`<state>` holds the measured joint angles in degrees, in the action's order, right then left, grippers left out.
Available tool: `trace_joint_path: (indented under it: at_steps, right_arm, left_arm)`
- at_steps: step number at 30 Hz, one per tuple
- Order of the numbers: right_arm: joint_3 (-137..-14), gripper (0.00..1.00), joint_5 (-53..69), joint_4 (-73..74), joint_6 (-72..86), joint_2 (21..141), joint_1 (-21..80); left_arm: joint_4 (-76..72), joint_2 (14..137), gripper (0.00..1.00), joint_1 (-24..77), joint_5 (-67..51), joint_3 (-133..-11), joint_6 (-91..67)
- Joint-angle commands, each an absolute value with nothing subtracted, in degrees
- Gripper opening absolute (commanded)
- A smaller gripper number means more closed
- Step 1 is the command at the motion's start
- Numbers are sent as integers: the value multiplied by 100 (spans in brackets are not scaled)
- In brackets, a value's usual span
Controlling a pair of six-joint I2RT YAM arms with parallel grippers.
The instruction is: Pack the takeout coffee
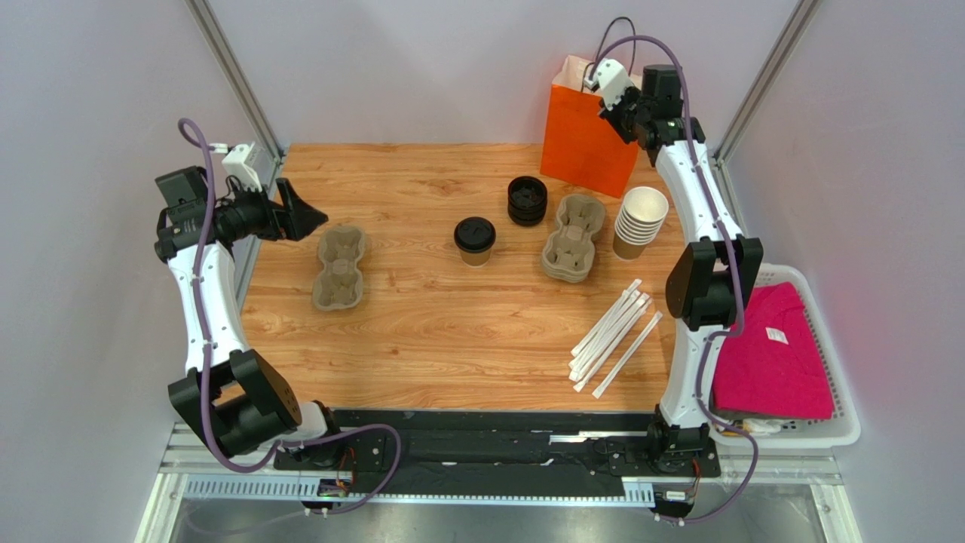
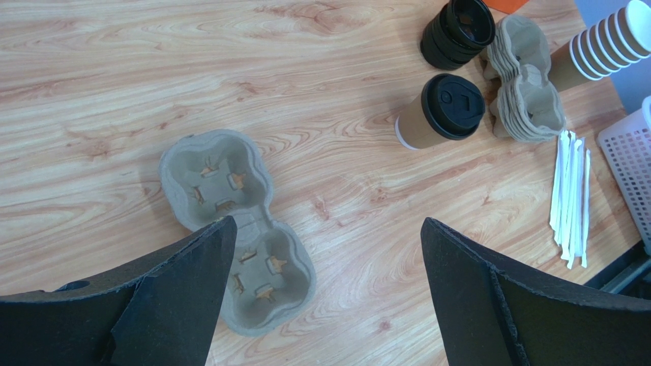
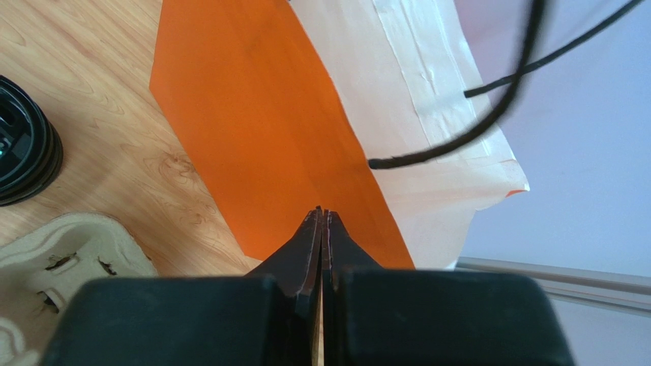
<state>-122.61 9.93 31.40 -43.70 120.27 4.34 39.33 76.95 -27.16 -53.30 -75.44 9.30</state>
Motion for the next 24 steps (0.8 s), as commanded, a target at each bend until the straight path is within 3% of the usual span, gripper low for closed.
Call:
trace_joint_path:
  at_steps: [1, 3, 4, 6, 7, 10, 19, 24]
  right_arm:
    - [-12532, 0, 1599, 2900, -3859, 11496, 150]
    - [-12577, 9, 1748, 2970, -3639, 11373, 106]
    - [-12568, 31, 1801, 2979, -3569, 11303, 71]
    - [-12481, 52, 2011, 2953, -3446, 11111, 53]
    - [-12446, 70, 2047, 2901, -3384, 11066, 53]
    - [-12392, 91, 2127, 2742, -3191, 11004, -140]
    - [-13516, 94, 2285, 3190, -3550, 11961, -132]
    - [-13544, 93, 2408, 3112, -3770, 12199, -114]
  left_arm:
    - [3727, 7734, 99, -2716, -5511, -7752, 896]
    - [3727, 7734, 99, -2716, -5554, -7726, 896]
    - [3727, 7752, 99, -2725, -5563, -7726, 896]
    - [3727, 7778, 99, -2725, -5590, -7708, 888]
    - [3718, 7804, 99, -2716, -5590, -7699, 879]
    - [3692, 7840, 99, -2725, -5625, -7682, 879]
    - [3639, 7901, 99, -2716, -5634, -7673, 844]
    - [3621, 7936, 99, -2716, -5634, -7646, 817]
